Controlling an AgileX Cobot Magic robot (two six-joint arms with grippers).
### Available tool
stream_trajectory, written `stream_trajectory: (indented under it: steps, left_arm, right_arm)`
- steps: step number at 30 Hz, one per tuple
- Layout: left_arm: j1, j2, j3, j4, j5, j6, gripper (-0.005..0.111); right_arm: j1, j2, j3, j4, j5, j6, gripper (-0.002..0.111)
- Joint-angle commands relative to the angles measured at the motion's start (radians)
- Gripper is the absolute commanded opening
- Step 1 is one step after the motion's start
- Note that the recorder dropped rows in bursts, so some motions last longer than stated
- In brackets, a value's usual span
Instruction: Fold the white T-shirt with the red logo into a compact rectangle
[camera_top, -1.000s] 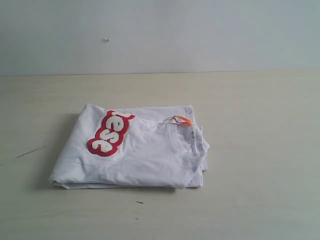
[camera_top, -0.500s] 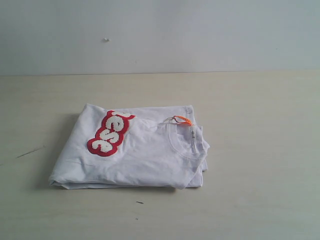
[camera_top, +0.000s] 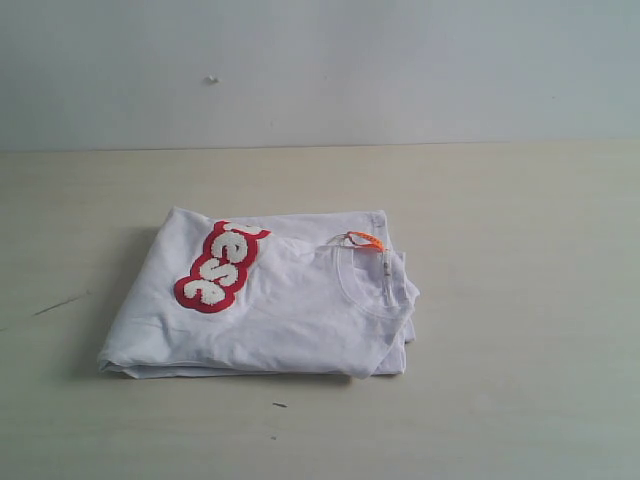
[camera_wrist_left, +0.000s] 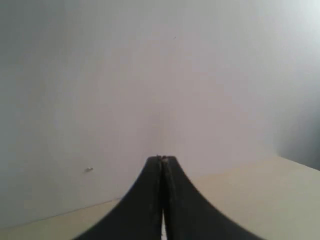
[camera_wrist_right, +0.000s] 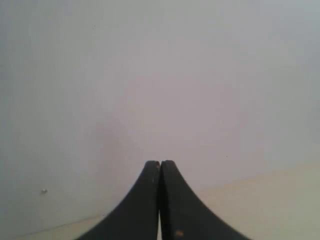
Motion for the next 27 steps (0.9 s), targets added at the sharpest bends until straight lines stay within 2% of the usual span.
stream_trajectory:
  steps: [1,6,9,27]
  left_arm:
    - [-0.006,-0.003,0.064,0.003,-0.036,-0.040,0.000]
    - [-0.006,-0.003,0.105,0.003,-0.030,-0.084,0.000]
    - [-0.006,-0.003,0.105,0.003,-0.018,-0.084,0.000]
    - [-0.006,-0.003,0.105,0.003,-0.018,-0.082,0.000]
  right_arm:
    - [-0.006,-0.003,0.043,0.003,-0.036,0.001,0.000]
    - [-0.006,-0.003,0.046,0.016,0.006,0.003,0.000]
    - [-0.006,-0.003,0.046,0.064,0.015,0.059,0.000]
    - [-0.006,-0.003,0.046,0.064,0.015,0.059,0.000]
